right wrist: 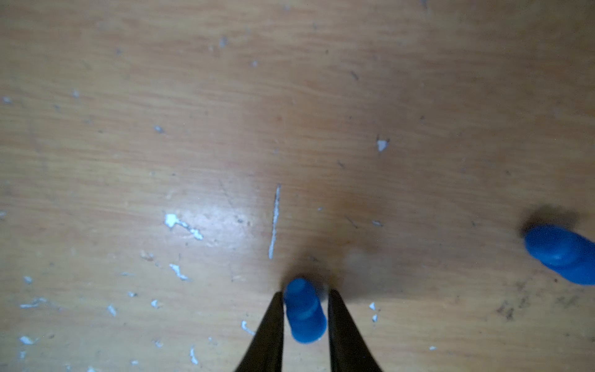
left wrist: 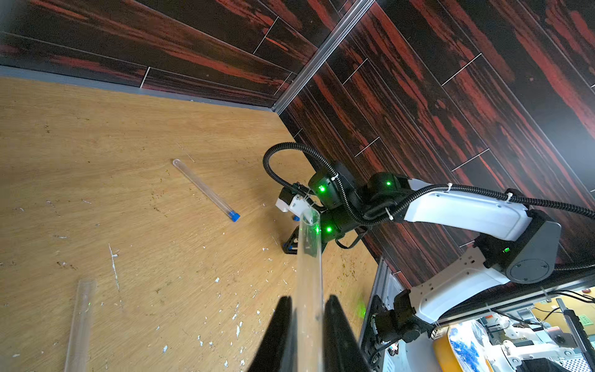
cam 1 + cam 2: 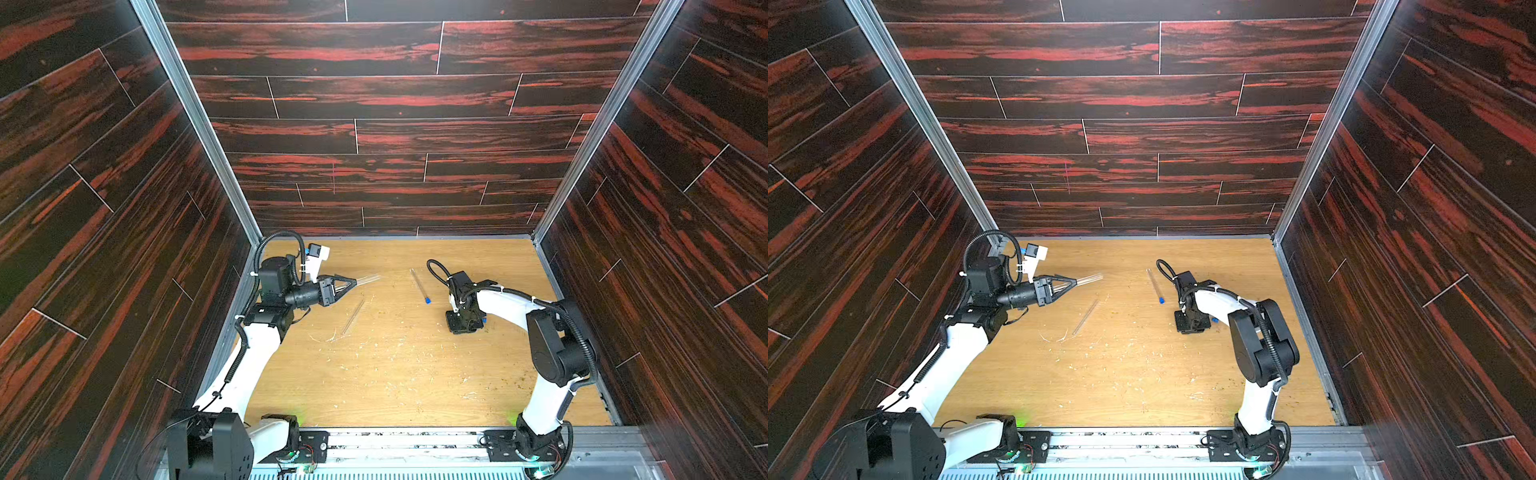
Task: Insert stoppers into test tubes
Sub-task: Pick up the stopper from the center of the board.
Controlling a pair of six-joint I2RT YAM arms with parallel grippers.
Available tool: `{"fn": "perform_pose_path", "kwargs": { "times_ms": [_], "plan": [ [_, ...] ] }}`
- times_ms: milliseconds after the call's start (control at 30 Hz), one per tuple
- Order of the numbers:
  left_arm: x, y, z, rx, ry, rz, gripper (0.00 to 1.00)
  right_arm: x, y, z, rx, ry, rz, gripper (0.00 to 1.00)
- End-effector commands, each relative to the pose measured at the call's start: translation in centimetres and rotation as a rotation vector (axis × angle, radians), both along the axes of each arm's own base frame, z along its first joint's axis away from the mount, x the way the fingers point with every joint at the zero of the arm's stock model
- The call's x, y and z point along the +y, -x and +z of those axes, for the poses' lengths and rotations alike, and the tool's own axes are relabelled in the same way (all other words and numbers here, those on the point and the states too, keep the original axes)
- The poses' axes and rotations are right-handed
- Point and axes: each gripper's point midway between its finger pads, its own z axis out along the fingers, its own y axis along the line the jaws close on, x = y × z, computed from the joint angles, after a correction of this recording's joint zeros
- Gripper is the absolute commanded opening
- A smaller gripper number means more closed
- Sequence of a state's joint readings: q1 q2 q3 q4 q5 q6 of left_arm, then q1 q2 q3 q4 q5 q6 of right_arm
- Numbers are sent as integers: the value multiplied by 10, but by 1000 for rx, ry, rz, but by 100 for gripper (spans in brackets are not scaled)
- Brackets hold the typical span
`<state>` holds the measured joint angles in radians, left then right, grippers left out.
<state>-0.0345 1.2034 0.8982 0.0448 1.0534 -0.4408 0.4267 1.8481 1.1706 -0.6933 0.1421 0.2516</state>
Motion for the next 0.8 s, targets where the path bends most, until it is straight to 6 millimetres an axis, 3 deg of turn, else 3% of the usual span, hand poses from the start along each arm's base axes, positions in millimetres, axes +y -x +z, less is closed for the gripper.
{"fn": "perform_pose_path", "kwargs": {
  "times_ms": [0,500,767],
  "plan": [
    [2,0,0,-14,-7,4,18,-2,9,-13,53,11,8,26],
    [2,0,0,-15,-8,4,18,-3,12,-11,53,12,13,18],
    [3,-1,-1,-12,-10,7,18,-1,12,13,-4,-9,27,16]
  ]
}}
